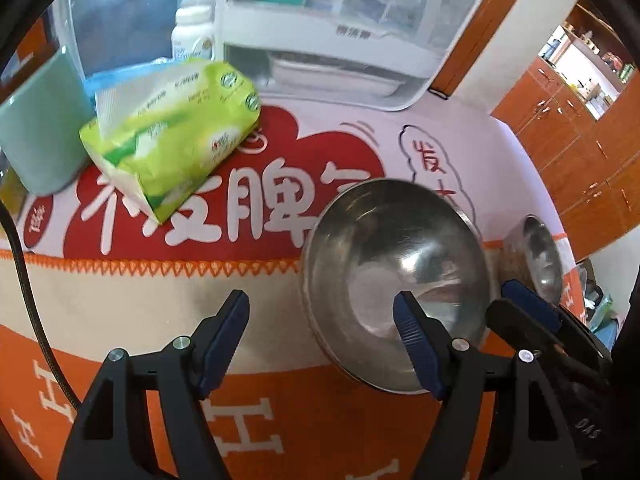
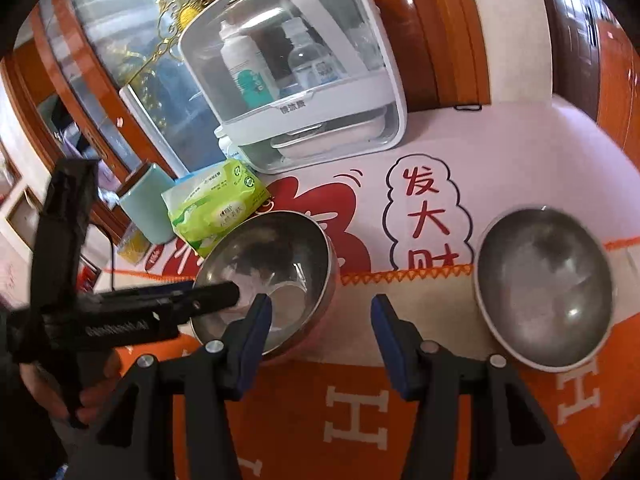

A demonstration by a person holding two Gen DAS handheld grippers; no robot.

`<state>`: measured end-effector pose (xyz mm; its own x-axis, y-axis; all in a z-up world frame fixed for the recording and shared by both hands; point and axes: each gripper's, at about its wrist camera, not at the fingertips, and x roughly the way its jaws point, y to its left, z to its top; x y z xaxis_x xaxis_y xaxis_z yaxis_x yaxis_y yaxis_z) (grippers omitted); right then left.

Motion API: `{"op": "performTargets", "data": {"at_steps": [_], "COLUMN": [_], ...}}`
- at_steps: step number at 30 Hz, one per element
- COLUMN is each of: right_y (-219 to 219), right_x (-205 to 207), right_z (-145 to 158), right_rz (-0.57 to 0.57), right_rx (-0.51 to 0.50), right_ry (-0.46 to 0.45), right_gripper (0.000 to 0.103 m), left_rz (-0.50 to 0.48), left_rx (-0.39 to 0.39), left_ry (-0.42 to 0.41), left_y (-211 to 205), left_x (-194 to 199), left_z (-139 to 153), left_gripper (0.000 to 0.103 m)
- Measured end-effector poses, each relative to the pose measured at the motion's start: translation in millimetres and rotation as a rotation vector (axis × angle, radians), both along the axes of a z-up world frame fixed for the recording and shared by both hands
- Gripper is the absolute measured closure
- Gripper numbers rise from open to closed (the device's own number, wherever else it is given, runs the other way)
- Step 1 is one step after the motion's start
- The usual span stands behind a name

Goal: Organize plates and bowls

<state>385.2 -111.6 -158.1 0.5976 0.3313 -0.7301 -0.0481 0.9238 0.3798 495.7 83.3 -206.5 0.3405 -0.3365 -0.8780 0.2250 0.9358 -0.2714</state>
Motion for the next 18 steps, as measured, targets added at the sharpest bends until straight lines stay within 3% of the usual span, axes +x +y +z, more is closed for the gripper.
{"op": "performTargets", "data": {"at_steps": [3,12,18], "right_y": [-0.4,-2.0,-5.4], "right_x": [1.4,3.6,4.2], "right_z": [-5.8,-20.0,-24.3], "right_rz": [0.0,-0.021,-0.021], "right_rx": [0.018,0.068,0.111], "right_ry": [0.003,0.023,0.023], "right_gripper": [0.051,0.051,0.057], "left_rz": [0.004,0.028,0.042], "left_rx": [-0.034,-0.079,-0.095], "left_ry": [0.036,0.021,-0.003], "left_y": [0.5,-6.7,-11.4], "left_x": [2.3,4.6,2.6], "left_z": [-12.8,-31.8,-34.7], "left_gripper": [0.03,0.03,0.039]}}
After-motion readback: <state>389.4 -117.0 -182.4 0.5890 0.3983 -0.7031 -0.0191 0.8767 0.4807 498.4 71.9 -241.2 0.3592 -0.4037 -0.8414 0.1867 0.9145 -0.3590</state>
